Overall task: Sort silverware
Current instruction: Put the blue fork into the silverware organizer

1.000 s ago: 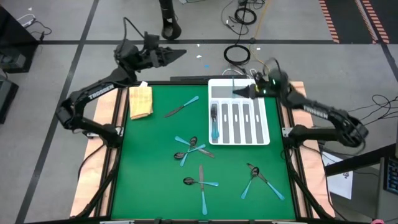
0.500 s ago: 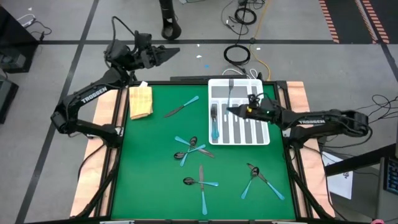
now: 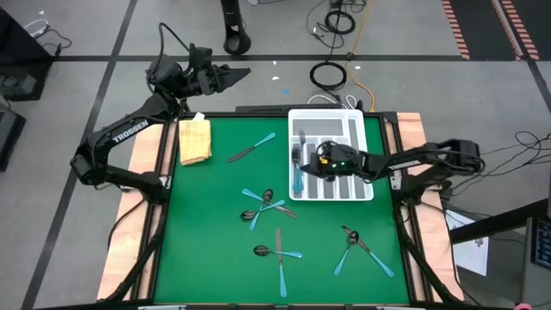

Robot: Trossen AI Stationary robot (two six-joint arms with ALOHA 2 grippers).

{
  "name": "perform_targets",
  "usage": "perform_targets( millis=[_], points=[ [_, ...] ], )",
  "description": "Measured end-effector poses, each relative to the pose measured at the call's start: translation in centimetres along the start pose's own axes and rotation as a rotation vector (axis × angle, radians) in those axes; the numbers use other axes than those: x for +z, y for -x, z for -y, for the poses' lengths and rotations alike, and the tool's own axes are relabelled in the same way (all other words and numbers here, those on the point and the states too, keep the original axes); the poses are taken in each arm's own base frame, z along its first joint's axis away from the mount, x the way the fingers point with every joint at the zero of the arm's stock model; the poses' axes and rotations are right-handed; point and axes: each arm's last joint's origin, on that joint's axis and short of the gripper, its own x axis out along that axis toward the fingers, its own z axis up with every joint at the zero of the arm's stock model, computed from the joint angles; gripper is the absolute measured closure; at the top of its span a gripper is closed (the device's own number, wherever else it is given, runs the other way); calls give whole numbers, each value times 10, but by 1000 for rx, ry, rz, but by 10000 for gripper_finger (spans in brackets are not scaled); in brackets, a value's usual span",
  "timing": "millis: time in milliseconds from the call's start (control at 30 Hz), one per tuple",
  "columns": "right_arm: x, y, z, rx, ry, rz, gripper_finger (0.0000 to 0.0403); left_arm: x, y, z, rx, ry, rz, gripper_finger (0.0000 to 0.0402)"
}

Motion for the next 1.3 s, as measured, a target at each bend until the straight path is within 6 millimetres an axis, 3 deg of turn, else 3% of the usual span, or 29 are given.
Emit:
perform_targets(
  millis=[133, 267, 800, 1300],
  points=[
    [-2, -12, -5, 1, -5, -21, 403, 1, 1, -1, 1, -1, 0, 249],
    [-3, -18, 2, -45, -27, -44, 403, 2, 2, -1, -6, -3, -12, 249],
    [-11, -17, 14, -155, -68, -169, 403, 6, 6, -5, -1, -11, -17, 249],
    [-9, -17, 15, -167, -98, -169, 403, 6, 6, -4, -1, -12, -18, 249]
  ],
)
